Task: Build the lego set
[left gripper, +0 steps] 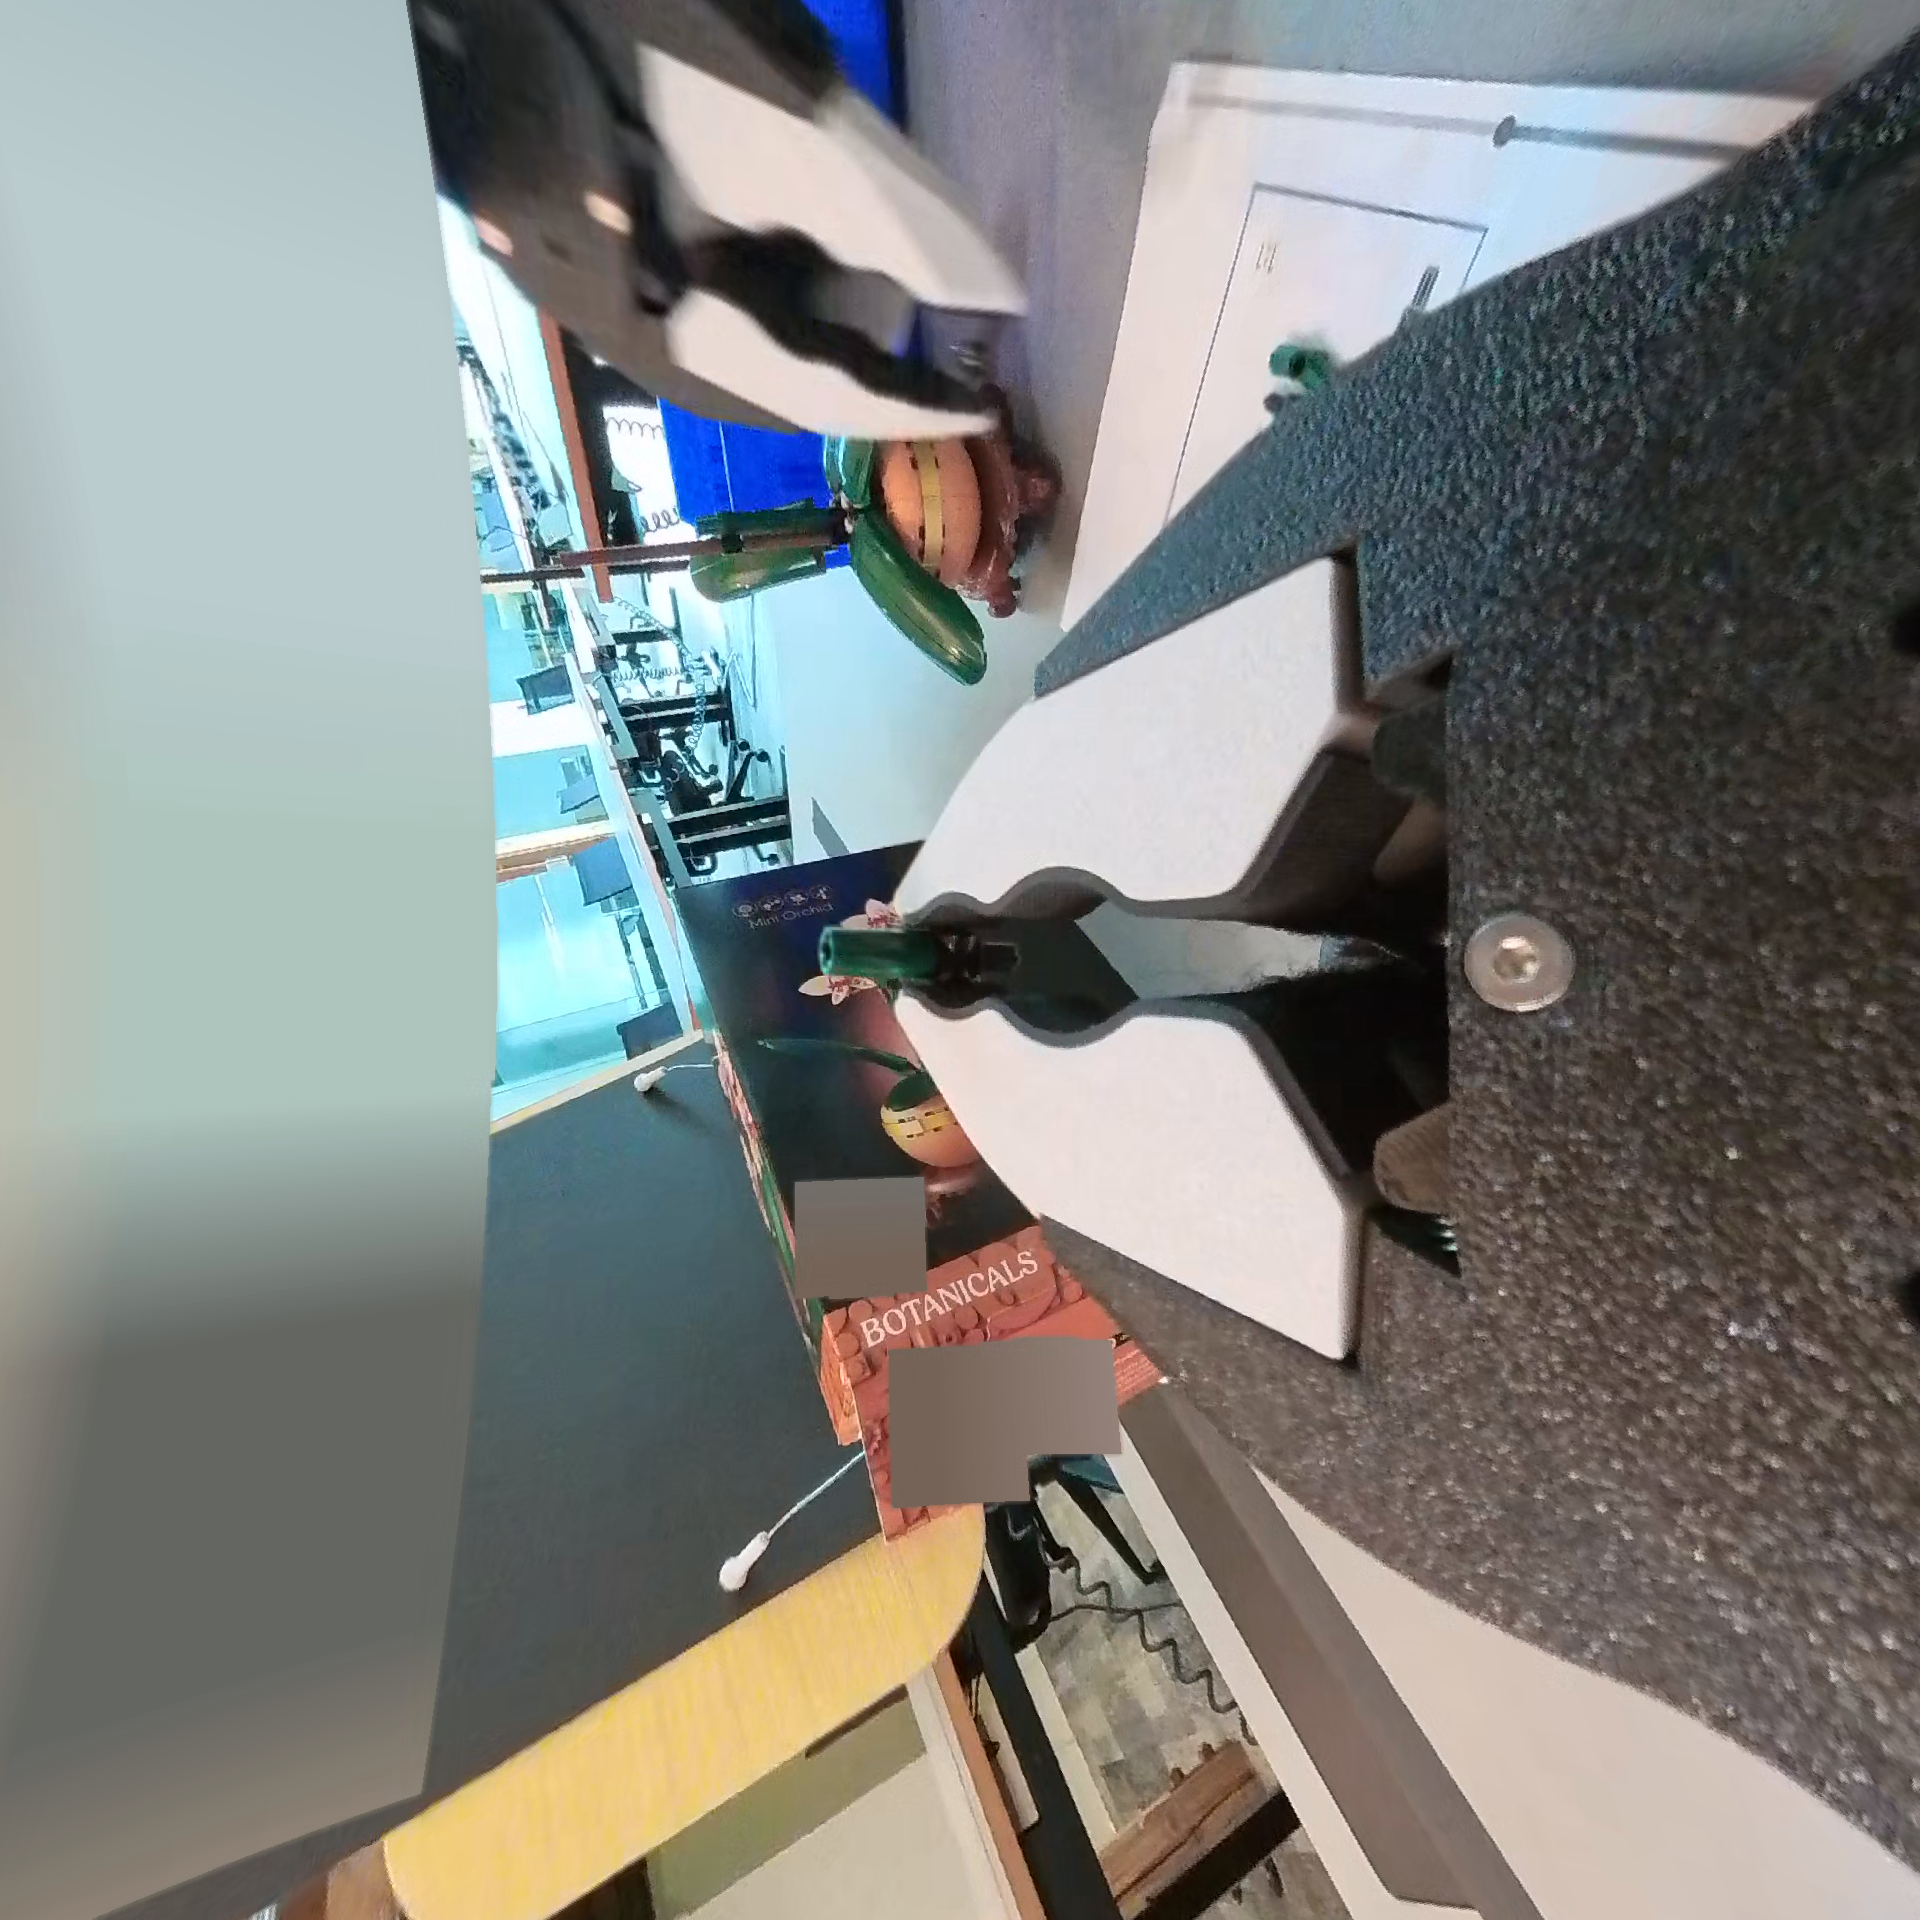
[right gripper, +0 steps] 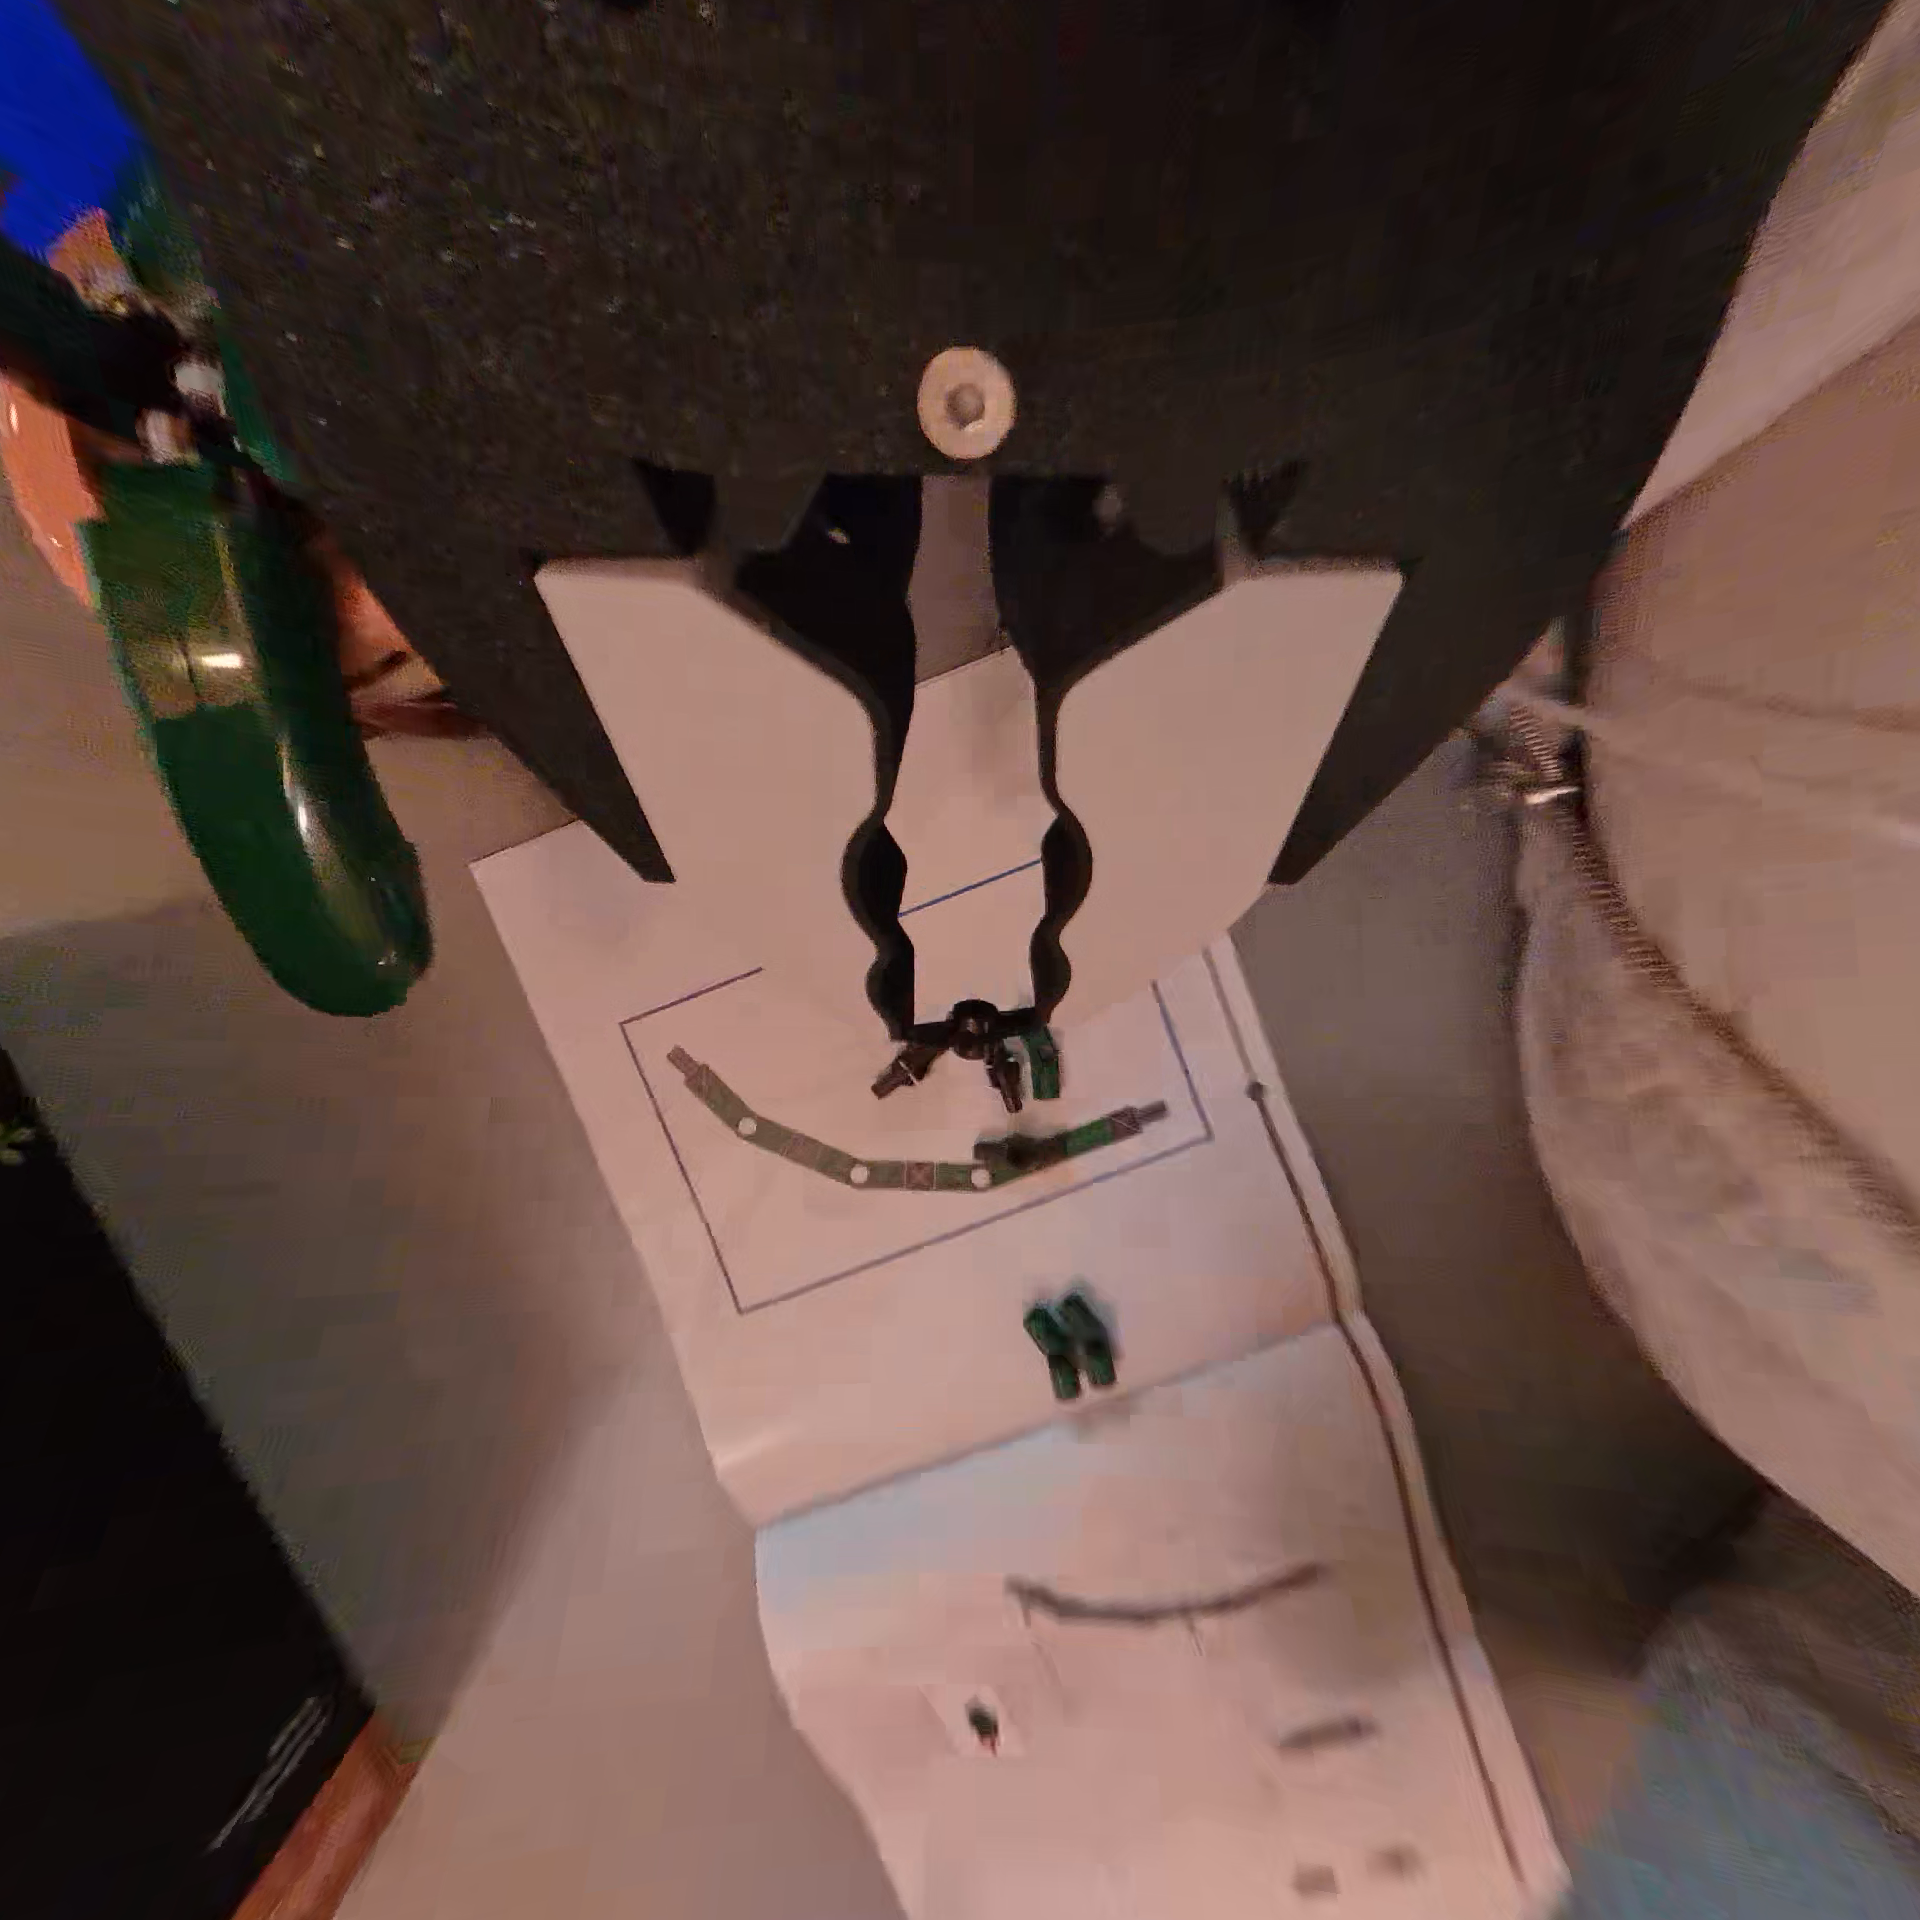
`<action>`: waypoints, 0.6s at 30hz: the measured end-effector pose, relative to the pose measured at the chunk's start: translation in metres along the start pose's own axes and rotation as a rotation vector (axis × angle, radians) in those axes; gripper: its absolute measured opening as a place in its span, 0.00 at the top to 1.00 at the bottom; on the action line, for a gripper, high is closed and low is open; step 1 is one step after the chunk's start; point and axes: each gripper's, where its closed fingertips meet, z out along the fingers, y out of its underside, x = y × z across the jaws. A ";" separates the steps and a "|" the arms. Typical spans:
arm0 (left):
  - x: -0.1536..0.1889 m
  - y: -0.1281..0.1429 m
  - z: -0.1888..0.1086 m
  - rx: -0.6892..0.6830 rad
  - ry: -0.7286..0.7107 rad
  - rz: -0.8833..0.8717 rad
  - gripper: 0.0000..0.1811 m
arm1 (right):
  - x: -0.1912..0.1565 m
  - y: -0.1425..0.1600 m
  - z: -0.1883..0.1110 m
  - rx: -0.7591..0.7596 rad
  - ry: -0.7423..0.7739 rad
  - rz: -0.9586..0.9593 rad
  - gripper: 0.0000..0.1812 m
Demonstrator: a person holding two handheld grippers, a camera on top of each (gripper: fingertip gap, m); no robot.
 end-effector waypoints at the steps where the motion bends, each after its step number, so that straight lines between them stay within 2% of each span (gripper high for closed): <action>1: 0.000 0.000 -0.001 0.000 0.003 -0.006 0.96 | 0.004 0.008 0.015 -0.064 0.019 -0.027 0.88; 4: 0.000 0.001 -0.001 -0.010 0.005 -0.007 0.96 | 0.001 0.003 0.039 -0.071 -0.043 -0.049 0.88; 12: 0.007 0.015 0.001 -0.081 0.049 -0.045 0.96 | 0.012 0.034 0.047 -0.221 -0.023 -0.049 0.88; 14: 0.009 0.019 0.002 -0.104 0.065 -0.057 0.96 | 0.013 0.036 0.050 -0.205 -0.022 -0.040 0.87; 18: 0.010 0.027 0.003 -0.144 0.080 -0.073 0.96 | 0.008 0.030 0.050 -0.106 -0.061 -0.014 0.80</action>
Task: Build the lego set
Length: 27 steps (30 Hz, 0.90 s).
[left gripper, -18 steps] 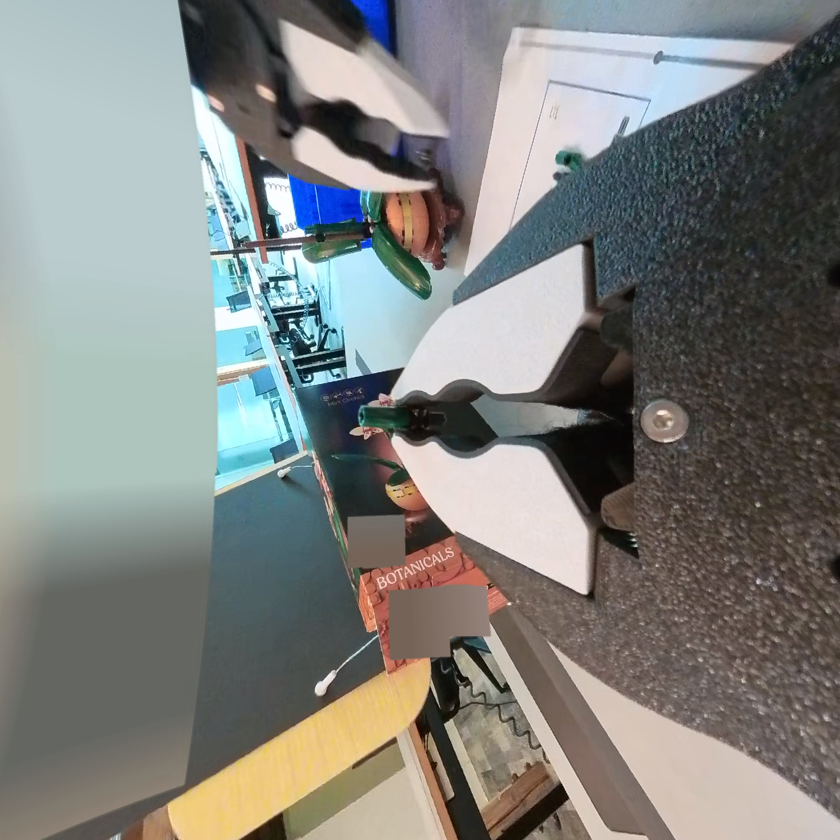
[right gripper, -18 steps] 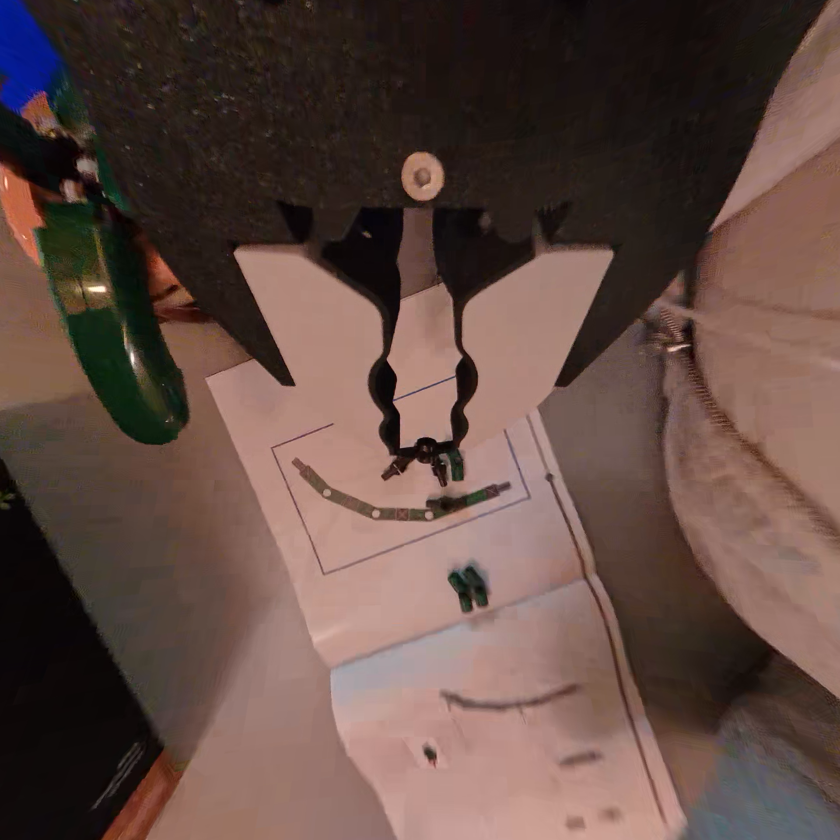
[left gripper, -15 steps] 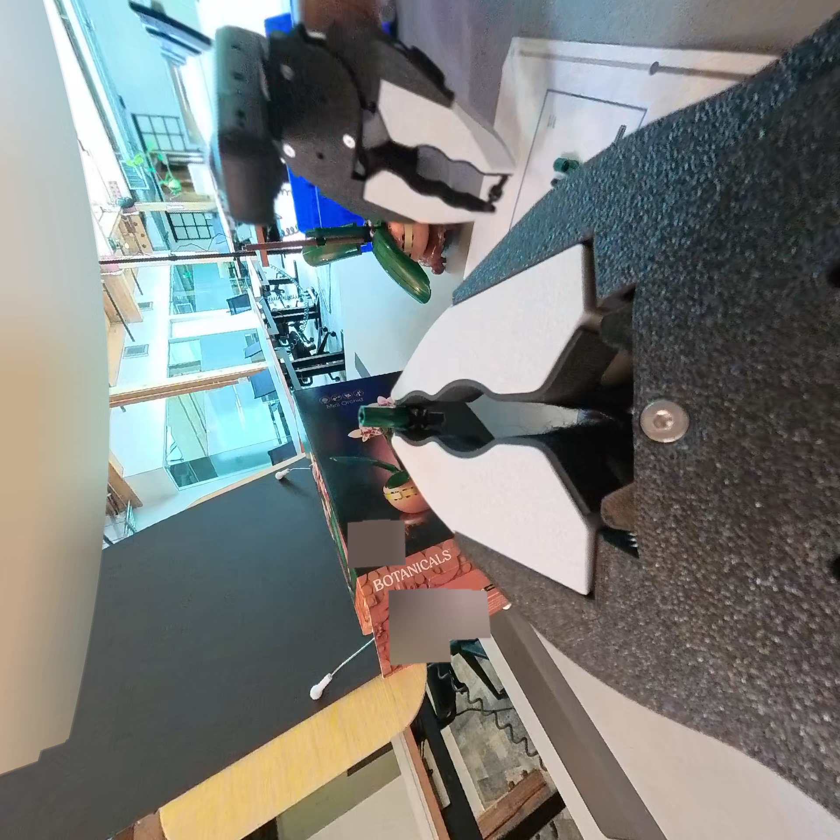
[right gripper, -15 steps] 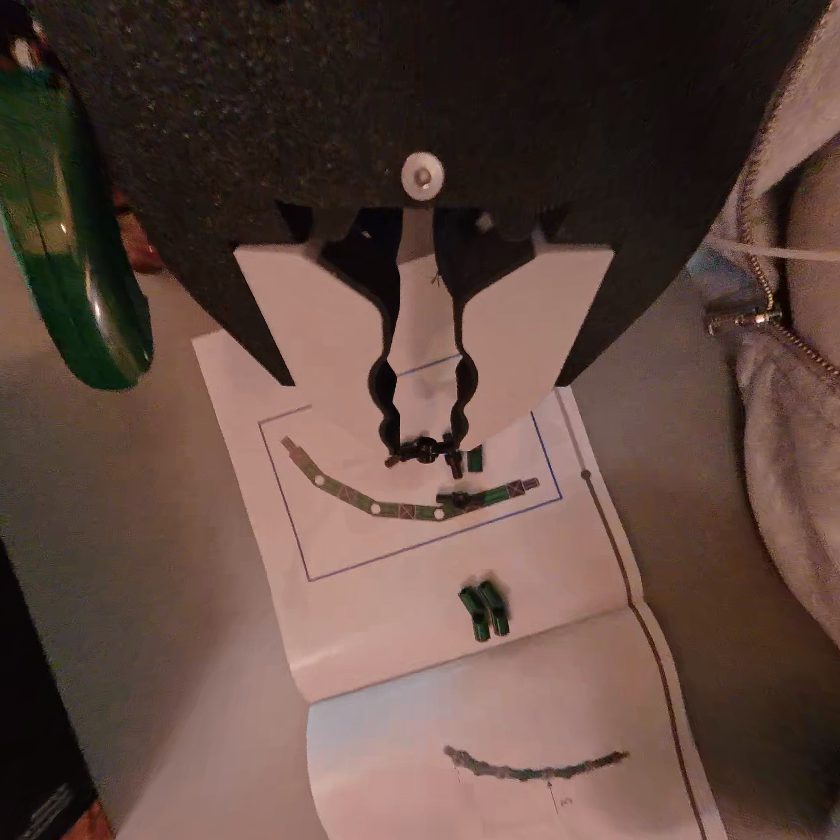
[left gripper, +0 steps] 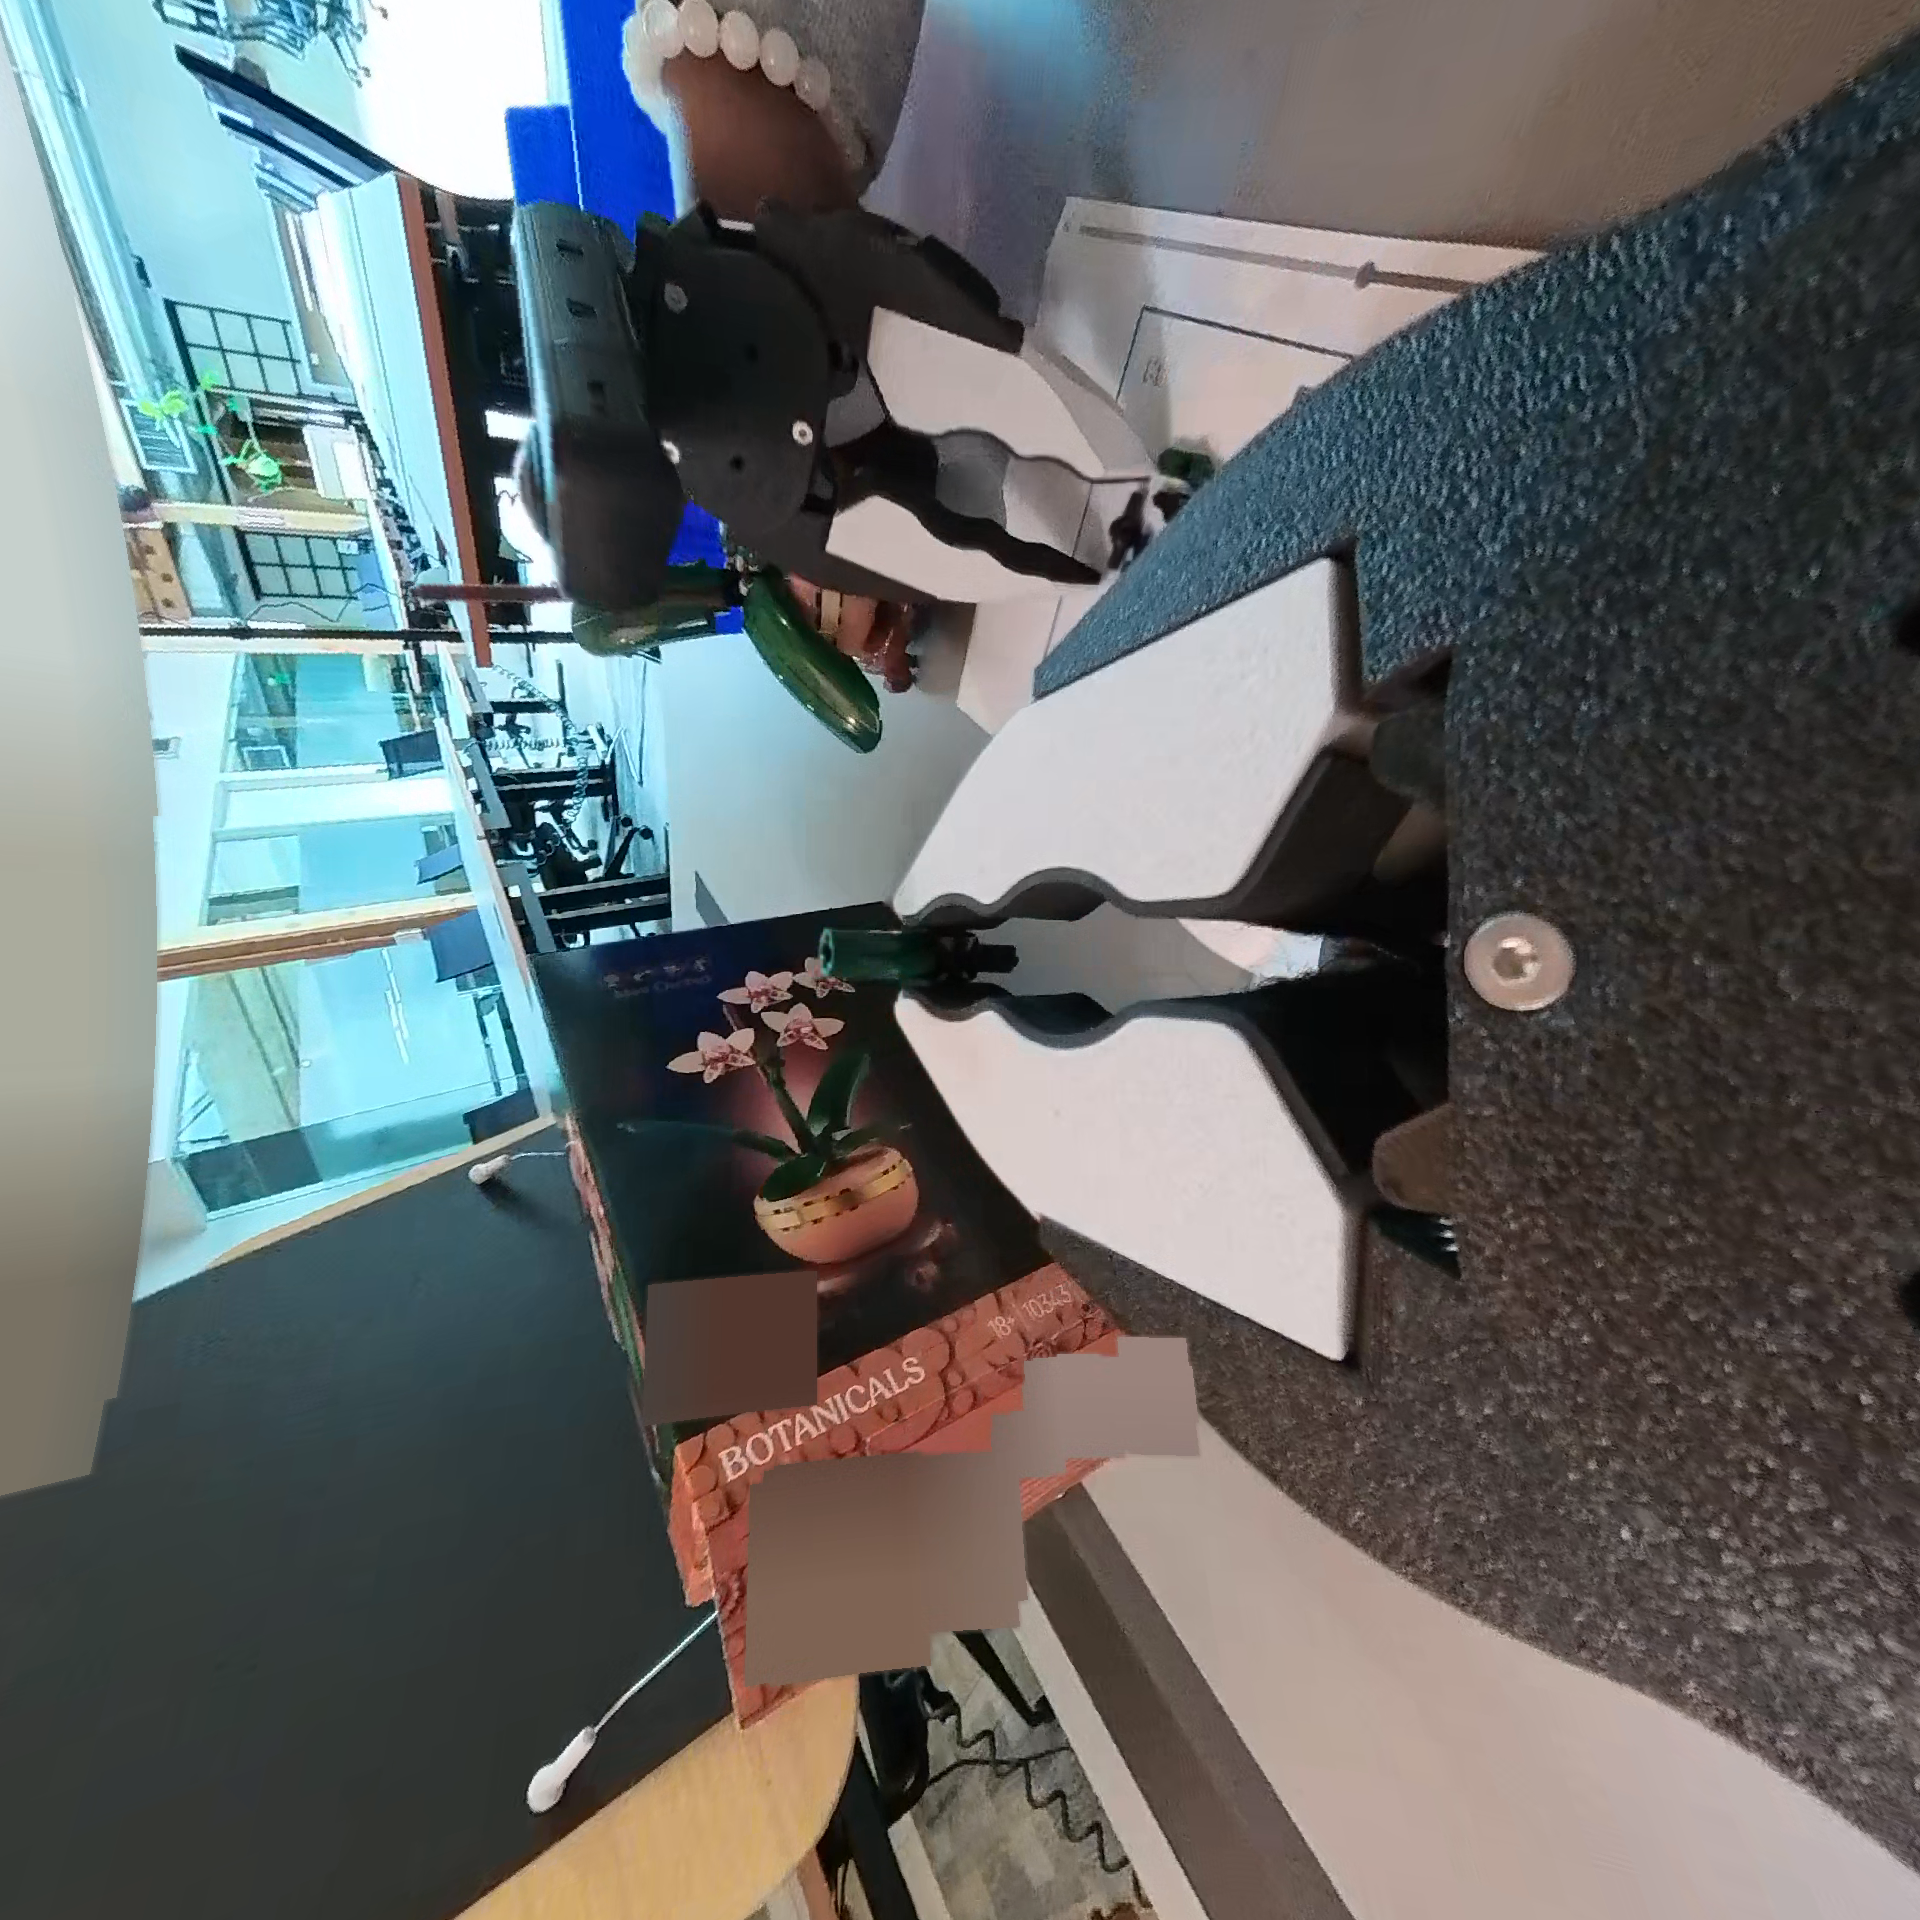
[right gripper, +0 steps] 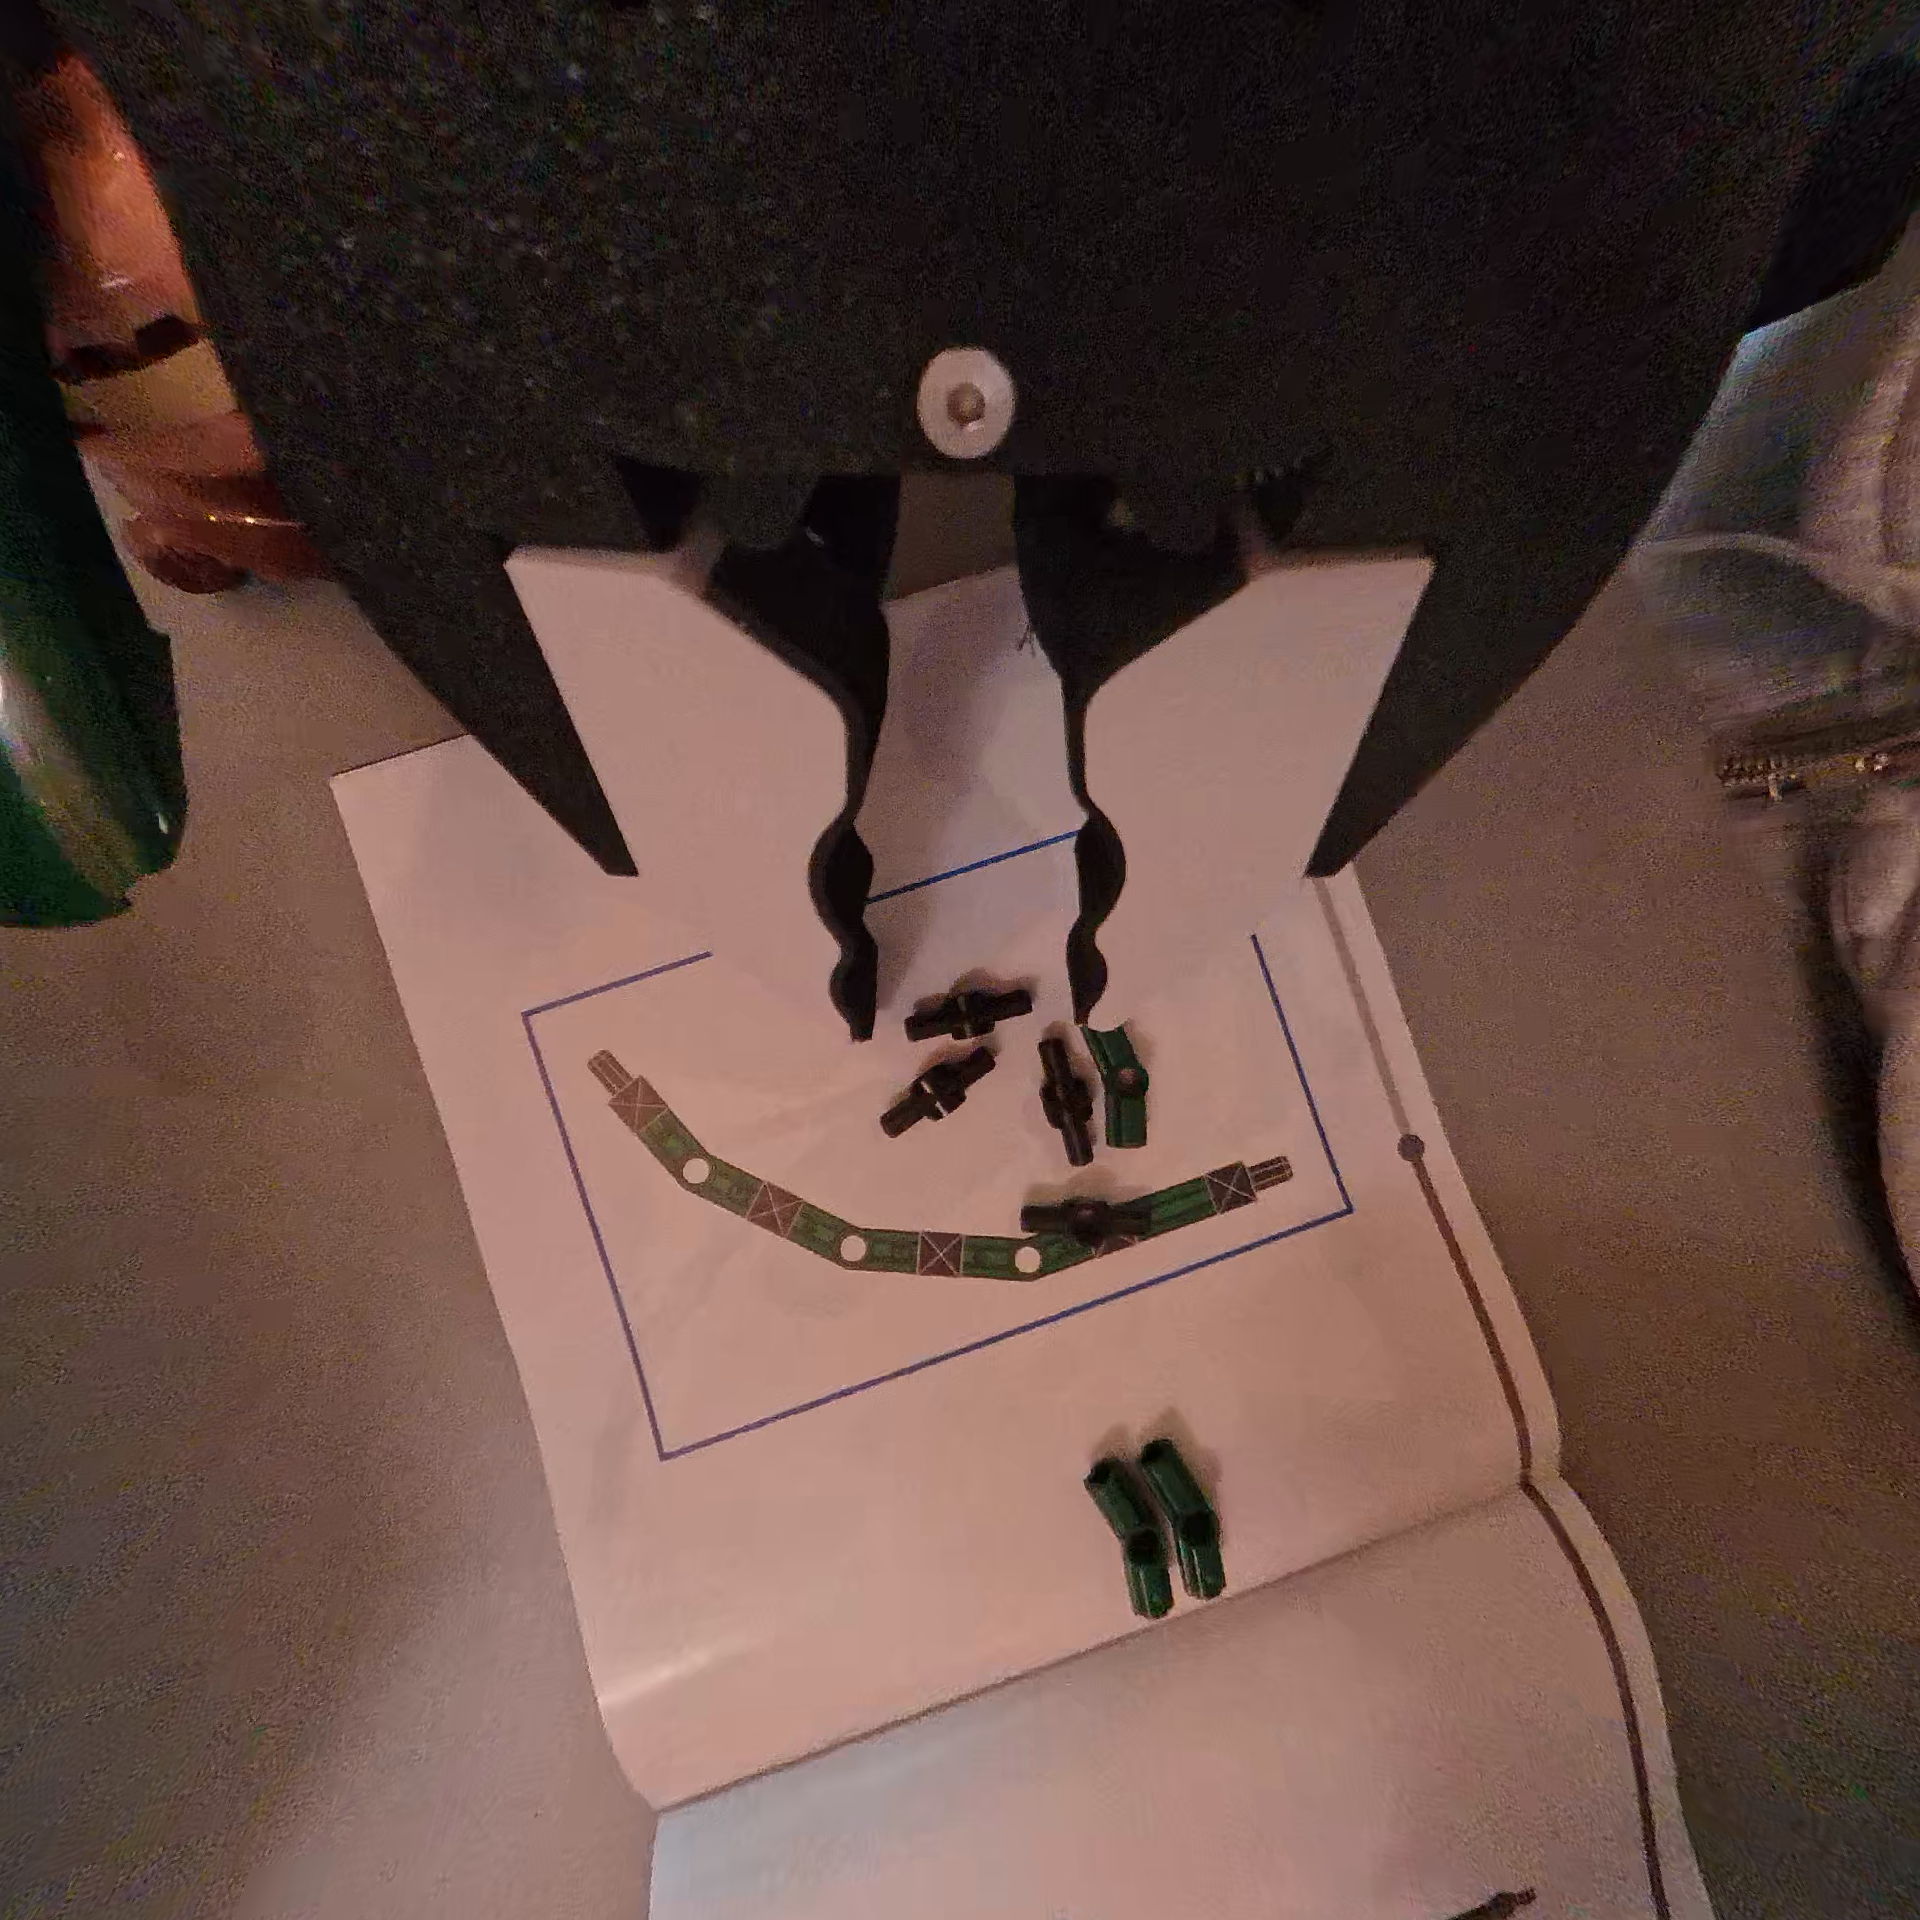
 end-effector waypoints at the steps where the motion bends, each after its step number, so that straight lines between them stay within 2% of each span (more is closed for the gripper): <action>1: 0.001 0.001 0.000 -0.006 0.005 -0.003 0.96 | 0.001 0.000 -0.002 0.019 0.012 -0.002 0.80; 3: 0.002 0.003 0.001 -0.013 0.013 -0.008 0.96 | 0.004 -0.007 -0.009 0.093 0.052 -0.009 0.81; 4: 0.003 0.003 0.002 -0.014 0.019 -0.010 0.96 | 0.006 -0.017 -0.017 0.182 0.086 -0.016 0.81; 7: 0.014 -0.003 0.003 0.021 0.082 -0.029 0.96 | -0.002 -0.066 -0.061 0.641 0.127 -0.067 0.83; 10: 0.034 -0.016 0.002 0.107 0.176 -0.063 0.96 | -0.037 -0.101 -0.109 1.101 -0.040 -0.104 0.75; 12: 0.048 -0.021 -0.001 0.140 0.243 -0.106 0.96 | -0.052 -0.111 -0.121 1.270 -0.128 -0.127 0.67; 14: 0.055 -0.022 -0.003 0.152 0.269 -0.115 0.96 | -0.054 -0.120 -0.120 1.324 -0.125 -0.183 0.64; 16: 0.049 -0.025 -0.008 0.147 0.267 -0.125 0.96 | -0.044 -0.139 -0.123 1.334 -0.065 -0.200 0.69; 18: 0.034 -0.029 -0.016 0.096 0.258 -0.110 0.96 | -0.044 -0.160 -0.126 1.297 -0.082 -0.254 0.70; 20: 0.010 -0.032 -0.026 0.055 0.197 -0.027 0.96 | -0.048 -0.171 -0.113 1.195 -0.079 -0.394 0.80; 23: -0.013 -0.028 -0.041 -0.008 0.175 -0.007 0.96 | -0.031 -0.171 -0.079 1.085 0.002 -0.454 0.91; 27: -0.025 -0.026 -0.062 0.023 0.151 -0.011 0.96 | -0.038 -0.155 -0.047 1.018 -0.085 -0.407 0.91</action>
